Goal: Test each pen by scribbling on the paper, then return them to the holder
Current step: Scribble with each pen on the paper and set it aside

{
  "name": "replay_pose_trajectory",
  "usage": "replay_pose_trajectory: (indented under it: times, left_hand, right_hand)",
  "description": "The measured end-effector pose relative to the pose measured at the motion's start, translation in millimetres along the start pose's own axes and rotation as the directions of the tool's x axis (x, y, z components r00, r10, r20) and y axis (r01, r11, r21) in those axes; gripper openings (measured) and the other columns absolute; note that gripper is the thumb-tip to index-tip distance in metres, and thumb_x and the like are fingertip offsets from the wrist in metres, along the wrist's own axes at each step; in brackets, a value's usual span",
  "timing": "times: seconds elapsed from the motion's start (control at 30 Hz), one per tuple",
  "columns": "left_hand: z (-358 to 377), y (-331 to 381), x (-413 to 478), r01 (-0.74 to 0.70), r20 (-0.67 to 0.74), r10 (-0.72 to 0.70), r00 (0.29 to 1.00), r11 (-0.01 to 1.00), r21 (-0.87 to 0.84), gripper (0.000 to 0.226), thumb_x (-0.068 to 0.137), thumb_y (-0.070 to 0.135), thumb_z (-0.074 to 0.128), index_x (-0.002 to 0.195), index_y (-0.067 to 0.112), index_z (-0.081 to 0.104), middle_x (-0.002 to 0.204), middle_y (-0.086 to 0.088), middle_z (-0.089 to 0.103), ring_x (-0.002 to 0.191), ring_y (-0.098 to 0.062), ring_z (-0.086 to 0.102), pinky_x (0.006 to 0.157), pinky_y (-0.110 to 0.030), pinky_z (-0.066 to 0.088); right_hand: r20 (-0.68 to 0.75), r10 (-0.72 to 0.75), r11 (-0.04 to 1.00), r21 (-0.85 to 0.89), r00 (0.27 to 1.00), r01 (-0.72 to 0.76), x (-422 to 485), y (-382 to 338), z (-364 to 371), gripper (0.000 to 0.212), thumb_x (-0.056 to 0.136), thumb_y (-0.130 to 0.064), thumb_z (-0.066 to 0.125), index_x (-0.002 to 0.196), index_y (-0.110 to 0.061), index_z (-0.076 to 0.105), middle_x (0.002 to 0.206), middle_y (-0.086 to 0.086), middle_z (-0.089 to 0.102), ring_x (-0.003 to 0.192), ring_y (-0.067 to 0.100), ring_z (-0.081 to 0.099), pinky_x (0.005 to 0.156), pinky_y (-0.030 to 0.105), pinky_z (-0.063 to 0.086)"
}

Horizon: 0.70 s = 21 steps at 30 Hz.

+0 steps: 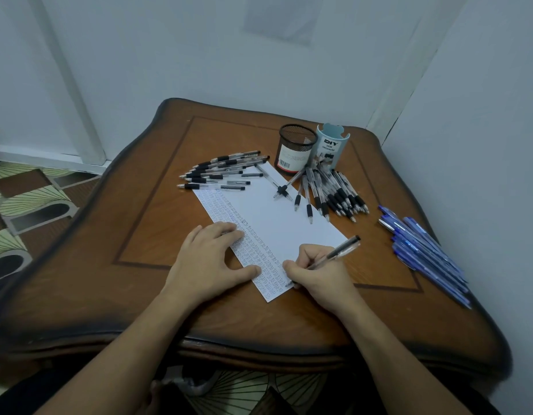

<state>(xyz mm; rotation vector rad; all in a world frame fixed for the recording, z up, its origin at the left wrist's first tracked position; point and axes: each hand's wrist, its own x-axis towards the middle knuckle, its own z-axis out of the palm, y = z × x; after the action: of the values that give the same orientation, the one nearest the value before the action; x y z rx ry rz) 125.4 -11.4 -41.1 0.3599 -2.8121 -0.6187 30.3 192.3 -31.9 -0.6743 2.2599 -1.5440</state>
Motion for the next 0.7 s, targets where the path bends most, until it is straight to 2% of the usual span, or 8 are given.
replay_pose_trajectory:
  times: [0.07,0.17,0.3,0.47,0.57,0.7]
  left_hand:
    - [0.4,0.1,0.3,0.001,-0.001,-0.001,1.0,1.0,0.001,0.098,0.061,0.089,0.035,0.137,0.031,0.054,0.143,0.015,0.044,0.134,-0.003,0.036,0.119,-0.035,0.011]
    - [-0.1,0.6,0.7,0.006,0.002,-0.006,1.0,1.0,-0.003,0.099,0.06,0.089,0.035,0.138,0.031,0.053,0.144,0.015,0.044,0.135,-0.003,0.035,0.119,-0.034,0.01]
    - [-0.8,1.1,0.4,0.009,0.012,-0.009,1.0,1.0,0.003,0.099,0.06,0.089,0.033,0.139,0.032,0.052,0.145,0.016,0.042,0.135,-0.002,0.033,0.119,-0.032,0.008]
    - [-0.4,0.9,0.4,0.005,0.01,-0.005,1.0,1.0,0.011,0.099,0.061,0.089,0.033,0.139,0.032,0.052,0.145,0.015,0.043,0.135,-0.003,0.035,0.119,-0.034,0.009]
    - [-0.2,1.0,0.2,0.003,0.007,-0.003,1.0,1.0,0.005,0.098,0.061,0.089,0.034,0.138,0.031,0.052,0.144,0.015,0.044,0.135,-0.003,0.035,0.119,-0.034,0.009]
    - [-1.2,1.4,0.3,0.007,0.014,-0.007,1.0,1.0,0.01,0.099,0.06,0.089,0.032,0.139,0.031,0.052,0.145,0.015,0.043,0.135,-0.003,0.034,0.119,-0.034,0.009]
  right_hand:
    - [0.014,0.002,1.0,-0.021,1.0,-0.002,0.0,-0.4,-0.1,0.034,0.074,-0.025,0.072,0.056,-0.008,0.049,0.053,0.015,0.053,0.052,0.013,0.043,0.054,0.031,0.035]
    - [0.029,-0.005,0.998,-0.058,1.0,0.007,0.8,-0.4,0.1,0.038,0.08,-0.012,0.074,0.053,-0.007,0.047,0.05,0.003,0.05,0.051,0.008,0.041,0.051,0.025,0.032]
    - [0.029,-0.021,0.998,-0.063,0.999,0.023,1.6,0.3,-1.2,0.037,0.082,-0.009,0.073,0.056,-0.003,0.048,0.054,0.015,0.052,0.053,0.01,0.043,0.052,0.026,0.034]
    - [0.021,-0.012,0.994,-0.104,1.0,0.014,2.2,0.4,-0.2,0.038,0.081,-0.008,0.072,0.054,-0.008,0.045,0.051,0.0,0.05,0.052,0.01,0.046,0.052,0.026,0.035]
    - [0.027,-0.008,0.999,-0.052,1.0,0.009,3.0,-0.1,-2.2,0.043,0.082,-0.003,0.071,0.049,-0.017,0.046,0.048,0.0,0.056,0.05,0.01,0.051,0.053,0.025,0.04]
    - [0.021,-0.017,0.998,-0.068,1.0,0.018,3.7,0.2,0.0,0.04,0.081,-0.005,0.071,0.051,-0.013,0.046,0.051,0.004,0.052,0.051,0.01,0.045,0.052,0.025,0.034]
